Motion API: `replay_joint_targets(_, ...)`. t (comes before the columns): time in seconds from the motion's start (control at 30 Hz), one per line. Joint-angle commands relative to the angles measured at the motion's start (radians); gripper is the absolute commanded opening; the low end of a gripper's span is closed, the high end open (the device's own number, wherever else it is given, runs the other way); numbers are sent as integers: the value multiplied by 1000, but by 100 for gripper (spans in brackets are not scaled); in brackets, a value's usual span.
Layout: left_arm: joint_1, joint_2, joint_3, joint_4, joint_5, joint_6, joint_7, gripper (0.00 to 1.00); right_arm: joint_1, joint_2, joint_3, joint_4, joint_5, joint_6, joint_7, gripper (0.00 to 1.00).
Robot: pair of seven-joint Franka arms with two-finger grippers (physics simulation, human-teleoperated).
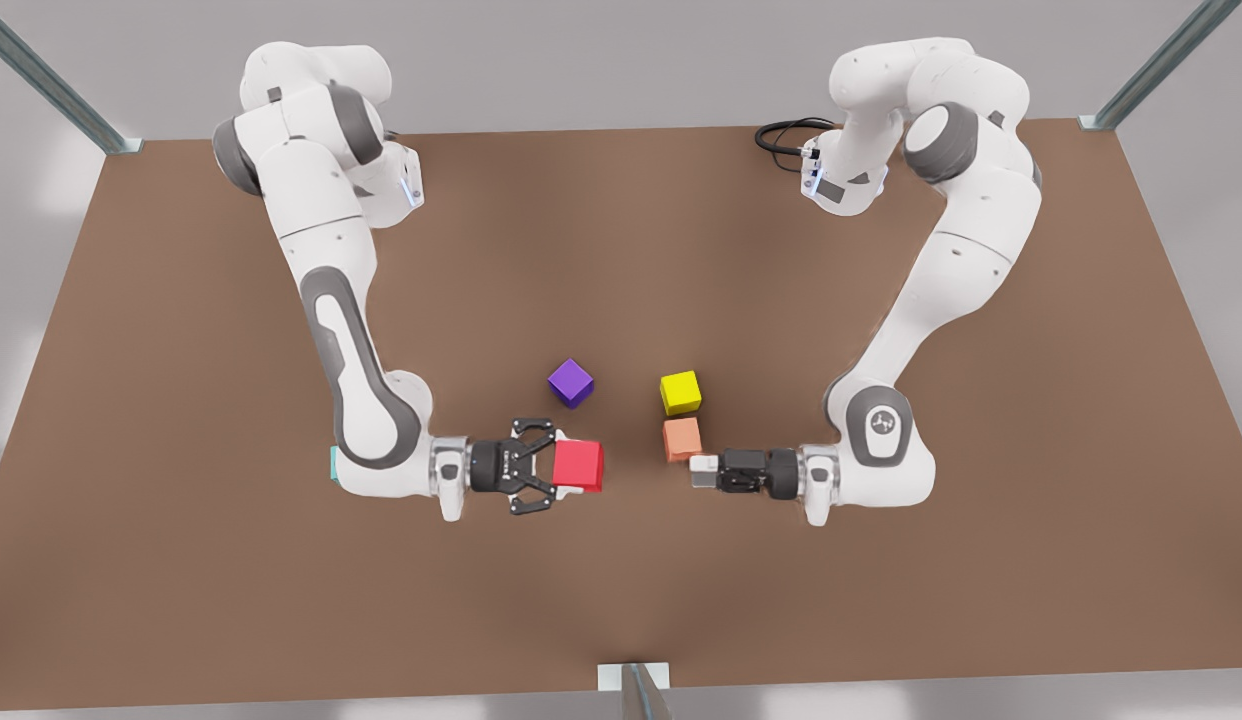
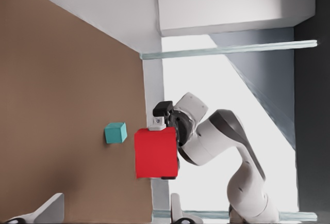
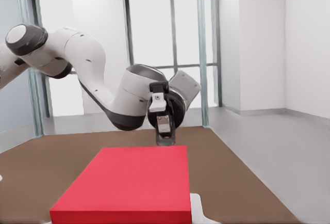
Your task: Pick up red wooden cube and pass to hand red wooden cube and place in blue wooden cube
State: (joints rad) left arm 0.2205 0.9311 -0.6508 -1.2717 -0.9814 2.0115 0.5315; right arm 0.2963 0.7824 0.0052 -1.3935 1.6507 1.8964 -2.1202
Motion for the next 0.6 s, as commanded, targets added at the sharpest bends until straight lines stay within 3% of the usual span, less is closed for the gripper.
replay_joint_targets(0.0,118,-142,-27,11,686,-319,-304,100,-42,-9,-1,1,-118,-106,37,62)
replay_joint_targets(0.03,106,-239,-33,11,1062,-423,-488,100,-74,-15,-4,4,-201,-125,81,62)
replay_joint_targets(0.07,150,-244,-56,49,1112,-525,-499,100,-104,-25,-7,5,-282,-141,138,62)
replay_joint_targets(0.1,169,-291,-61,84,1305,-597,-501,100,-158,-38,-7,7,-426,-186,255,62)
replay_joint_targets(0.2,91,-347,-64,91,1495,-715,-597,100,-266,-84,-8,45,-887,-250,545,62)
replay_joint_targets(0.23,-30,-492,128,28,1411,-674,-608,100,-281,-92,-30,54,-985,-278,597,62)
replay_joint_targets(0.27,-312,-718,612,-207,1026,-504,-534,100,-281,-100,-73,74,-1055,-319,614,62)
replay_joint_targets(0.4,-333,-703,568,-182,1107,-593,-600,100,-279,-164,-134,65,-1328,-375,778,62)
replay_joint_targets(0.57,-342,-672,525,-184,1075,-658,-596,100,-259,-230,-157,-18,-1480,-358,896,62)
